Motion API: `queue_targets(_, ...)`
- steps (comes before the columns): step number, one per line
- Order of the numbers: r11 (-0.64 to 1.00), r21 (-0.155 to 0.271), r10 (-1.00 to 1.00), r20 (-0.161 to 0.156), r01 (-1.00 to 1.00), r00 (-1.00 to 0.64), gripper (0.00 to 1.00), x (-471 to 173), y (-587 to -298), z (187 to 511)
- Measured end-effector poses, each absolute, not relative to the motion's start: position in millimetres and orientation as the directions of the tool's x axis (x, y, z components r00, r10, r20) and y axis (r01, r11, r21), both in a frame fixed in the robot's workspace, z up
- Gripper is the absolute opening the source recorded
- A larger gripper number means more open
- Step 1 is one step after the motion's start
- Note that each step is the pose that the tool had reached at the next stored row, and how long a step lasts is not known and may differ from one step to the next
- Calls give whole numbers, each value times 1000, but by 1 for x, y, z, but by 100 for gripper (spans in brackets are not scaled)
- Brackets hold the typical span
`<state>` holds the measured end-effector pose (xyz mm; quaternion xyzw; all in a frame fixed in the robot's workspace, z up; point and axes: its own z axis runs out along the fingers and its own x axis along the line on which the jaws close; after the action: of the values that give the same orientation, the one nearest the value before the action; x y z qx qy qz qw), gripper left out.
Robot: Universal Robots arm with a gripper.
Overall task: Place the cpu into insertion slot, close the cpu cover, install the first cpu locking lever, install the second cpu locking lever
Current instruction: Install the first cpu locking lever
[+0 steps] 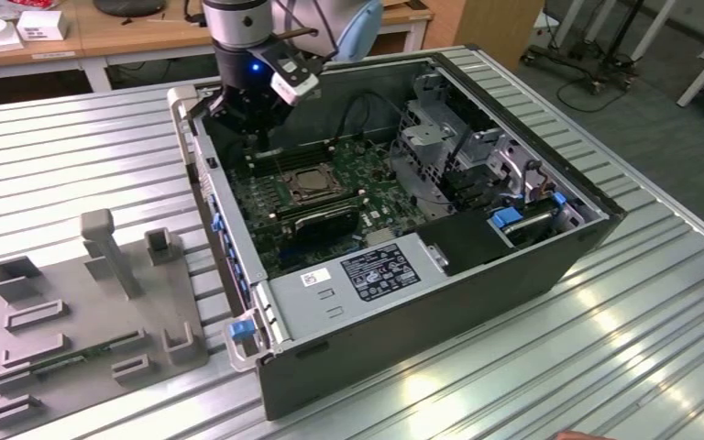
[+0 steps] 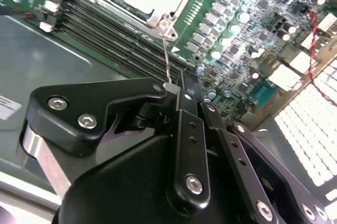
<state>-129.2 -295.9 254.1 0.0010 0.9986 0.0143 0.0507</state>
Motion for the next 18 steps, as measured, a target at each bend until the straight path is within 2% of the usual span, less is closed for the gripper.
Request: queue_targets(18, 1000, 31, 3, -101, 0, -995, 11, -94, -296, 253)
